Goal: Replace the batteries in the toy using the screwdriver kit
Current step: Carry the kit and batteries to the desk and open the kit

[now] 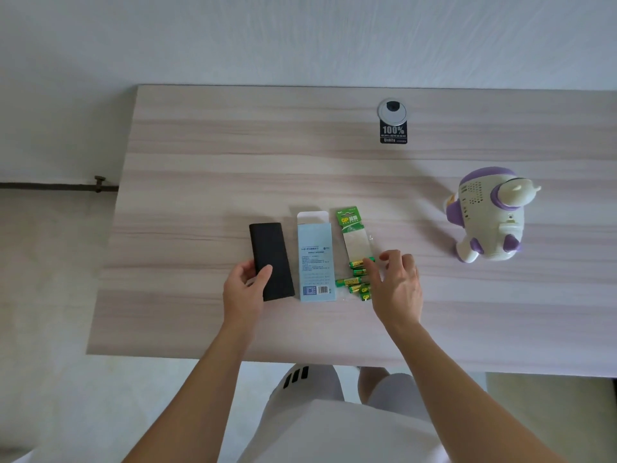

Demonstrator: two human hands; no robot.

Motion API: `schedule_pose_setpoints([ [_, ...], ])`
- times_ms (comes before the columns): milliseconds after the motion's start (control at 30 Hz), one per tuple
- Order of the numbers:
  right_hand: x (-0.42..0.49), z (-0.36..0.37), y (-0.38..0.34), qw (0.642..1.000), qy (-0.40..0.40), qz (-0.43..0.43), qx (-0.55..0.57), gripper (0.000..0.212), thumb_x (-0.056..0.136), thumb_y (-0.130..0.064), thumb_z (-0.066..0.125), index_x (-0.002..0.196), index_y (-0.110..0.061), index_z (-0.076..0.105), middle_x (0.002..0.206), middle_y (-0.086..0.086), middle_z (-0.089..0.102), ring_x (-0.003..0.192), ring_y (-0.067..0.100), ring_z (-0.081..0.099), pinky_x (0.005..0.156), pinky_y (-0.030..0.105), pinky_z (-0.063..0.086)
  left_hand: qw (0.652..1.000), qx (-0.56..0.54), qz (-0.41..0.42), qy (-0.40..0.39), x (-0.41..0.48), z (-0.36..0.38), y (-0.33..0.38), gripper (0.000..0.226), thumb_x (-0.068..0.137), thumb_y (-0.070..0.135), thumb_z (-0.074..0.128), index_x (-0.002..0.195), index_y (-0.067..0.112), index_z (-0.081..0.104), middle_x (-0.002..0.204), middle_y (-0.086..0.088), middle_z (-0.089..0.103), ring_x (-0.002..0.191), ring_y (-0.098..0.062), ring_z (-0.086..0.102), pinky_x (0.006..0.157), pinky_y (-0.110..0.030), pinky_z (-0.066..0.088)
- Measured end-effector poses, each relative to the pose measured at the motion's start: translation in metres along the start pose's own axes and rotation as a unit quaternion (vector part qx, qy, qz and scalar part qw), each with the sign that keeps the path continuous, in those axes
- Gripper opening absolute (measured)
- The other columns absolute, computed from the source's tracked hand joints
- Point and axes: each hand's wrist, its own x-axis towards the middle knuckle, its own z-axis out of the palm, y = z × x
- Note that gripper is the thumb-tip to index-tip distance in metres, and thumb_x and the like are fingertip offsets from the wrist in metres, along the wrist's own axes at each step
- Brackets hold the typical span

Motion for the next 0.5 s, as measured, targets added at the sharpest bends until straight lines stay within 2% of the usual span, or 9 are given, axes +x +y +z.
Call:
schedule_pose_setpoints([
  [100, -0.003, 0.0, -0.003, 0.998, 0.03, -0.049, -0.018, 0.03, 0.095, -0.038, 0.06, 0.106, -0.01, 0.056, 0.101, 0.011, 0.058, 0.088, 0.03, 0.057, 0.071, 0.042, 0.05, 1.0, 0.019, 0.003, 0.007, 0.003, -0.007, 0.0, 0.029, 0.092, 0.021, 0.07, 0.119, 0.014, 0.063, 0.114, -0.001, 0.07, 0.107, -0.017, 0.067, 0.091, -0.03, 0.054],
  [200, -0.008, 0.001, -0.014, 0.994, 0.048, -0.091, -0.03, 0.023, 0.092, -0.03, 0.063, 0.101, -0.009, 0.059, 0.092, 0.011, 0.058, 0.079, 0.031, 0.057, 0.066, 0.042, 0.049, 0.994, 0.096, 0.04, 0.025, 0.003, -0.011, 0.001, 0.023, 0.091, 0.022, 0.072, 0.111, 0.018, 0.063, 0.107, 0.002, 0.069, 0.098, -0.014, 0.066, 0.089, -0.03, 0.053],
  [267, -0.01, 0.004, -0.022, 0.992, 0.051, -0.111, -0.033, 0.02, 0.091, -0.026, 0.065, 0.1, -0.009, 0.06, 0.09, 0.01, 0.058, 0.077, 0.031, 0.056, 0.065, 0.041, 0.049, 0.985, 0.154, 0.068, 0.04, 0.002, -0.012, 0.003, 0.025, 0.091, 0.025, 0.072, 0.113, 0.017, 0.064, 0.103, 0.003, 0.068, 0.094, -0.014, 0.064, 0.085, -0.027, 0.051],
  [500, -0.02, 0.013, -0.047, 0.987, 0.026, -0.152, -0.035, 0.014, 0.092, -0.026, 0.063, 0.096, -0.013, 0.059, 0.09, 0.005, 0.061, 0.077, 0.027, 0.058, 0.068, 0.04, 0.05, 0.958, 0.254, 0.119, 0.053, 0.004, -0.016, 0.0, 0.036, 0.09, 0.032, 0.071, 0.119, 0.013, 0.064, 0.11, -0.001, 0.066, 0.1, -0.016, 0.063, 0.082, -0.025, 0.048],
])
